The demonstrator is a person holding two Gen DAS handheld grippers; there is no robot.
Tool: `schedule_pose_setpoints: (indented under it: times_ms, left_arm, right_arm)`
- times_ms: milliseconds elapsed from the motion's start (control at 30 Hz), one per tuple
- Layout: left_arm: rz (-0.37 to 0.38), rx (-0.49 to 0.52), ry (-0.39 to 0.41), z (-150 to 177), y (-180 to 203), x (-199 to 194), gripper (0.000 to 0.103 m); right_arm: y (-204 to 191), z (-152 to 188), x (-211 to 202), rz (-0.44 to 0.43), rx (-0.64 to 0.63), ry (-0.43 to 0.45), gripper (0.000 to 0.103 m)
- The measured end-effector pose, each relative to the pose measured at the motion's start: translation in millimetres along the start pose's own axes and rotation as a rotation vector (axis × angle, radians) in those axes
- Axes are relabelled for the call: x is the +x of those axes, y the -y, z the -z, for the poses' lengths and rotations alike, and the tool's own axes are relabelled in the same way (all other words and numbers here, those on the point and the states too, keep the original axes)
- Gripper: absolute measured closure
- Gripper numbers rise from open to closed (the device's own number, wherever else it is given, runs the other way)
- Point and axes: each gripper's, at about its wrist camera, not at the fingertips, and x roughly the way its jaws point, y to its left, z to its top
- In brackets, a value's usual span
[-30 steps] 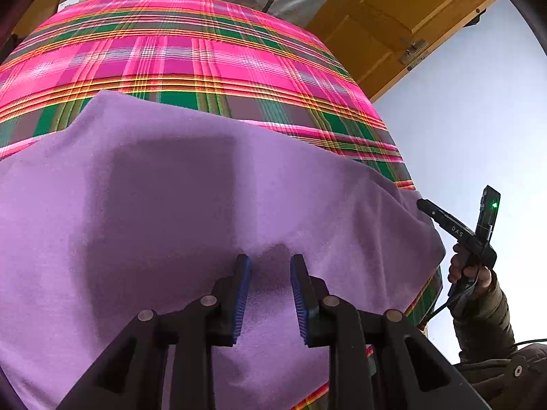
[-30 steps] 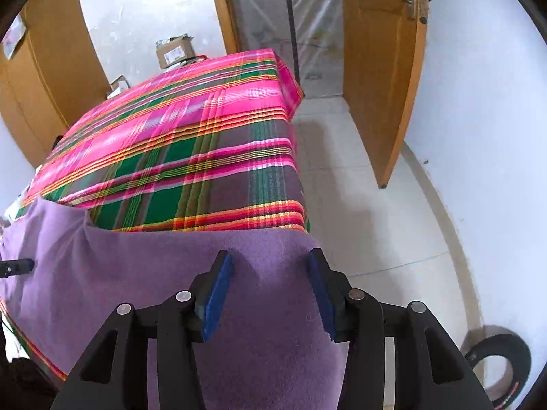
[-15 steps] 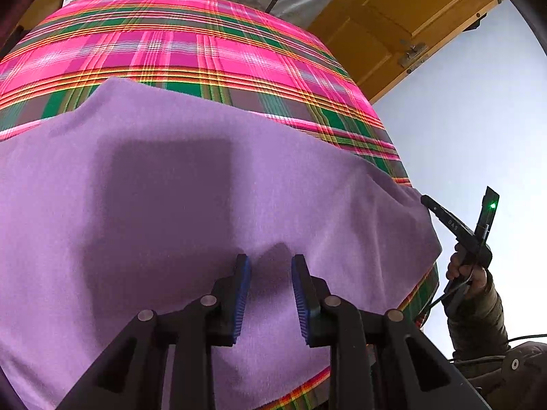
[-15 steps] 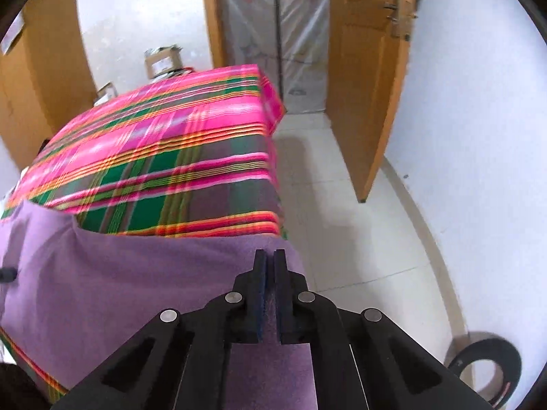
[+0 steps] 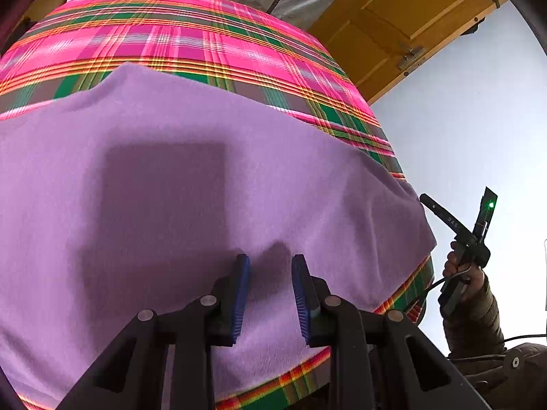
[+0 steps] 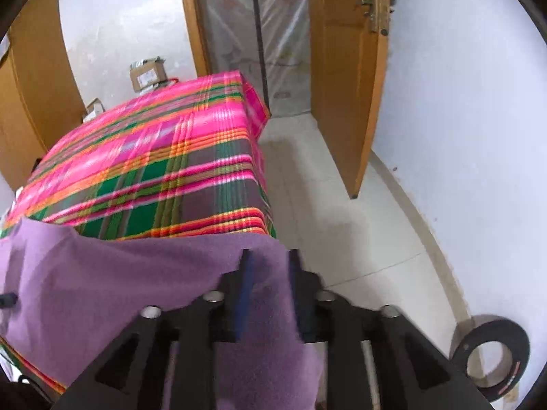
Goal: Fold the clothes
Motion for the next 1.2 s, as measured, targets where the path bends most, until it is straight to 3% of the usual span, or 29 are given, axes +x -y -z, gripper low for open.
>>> schedule_pose_setpoints:
  times_ms: [133,300,533,700,833,967,1067,1200]
  left_arm:
    - [0.007,-0.001,0.011,9.9,-3.7,-5.9,0.077]
    - [0.025,0.001,0.029,24.7,-12.7,-15.0,0.077]
    - [0.074,-0.039,0.084,49.5,-37.4,-33.1,0.077]
    - [0.108,-0.068,0.122,64.0,-54.7,-44.0,0.077]
    - [0.105,-0.072,0.136,72.0,-61.5,-49.4,0.077]
    - [0.098,-0.089,0.151,79.7,-67.2,-56.9,0.077]
    - [0.045,-0.108,0.178,85.8,-76.5,-66.8,0.077]
    - [0.003,-0.212,0.256,92.3,-103.1,-89.7,0.077]
  right_arm:
    - [-9.5,10.0,-10.3,-0.043,-0.005,0.009,0.074]
    - [-29.1,28.0,-20.1,-0.015,-0.083,0.022,0.067]
    - [-20.1,47.9,-30.4,0.017,0.029,0.011,0.062]
    - [-42.6,53.9,-51.6,0.05,0.018,0.063,0.061]
    - [-85.0,53.7,-69.6,-0.049,-0.06,0.117,0.06]
    - [-142.6,57.5,-68.9,-0.185,-0.191,0.105,0.06]
    - [-182.2,65.9,-60.6,-0.243,-0.265,0.073,0.06]
    - [-220.6,73.8,-54.2,-0.328,-0.323,0.052,0.06]
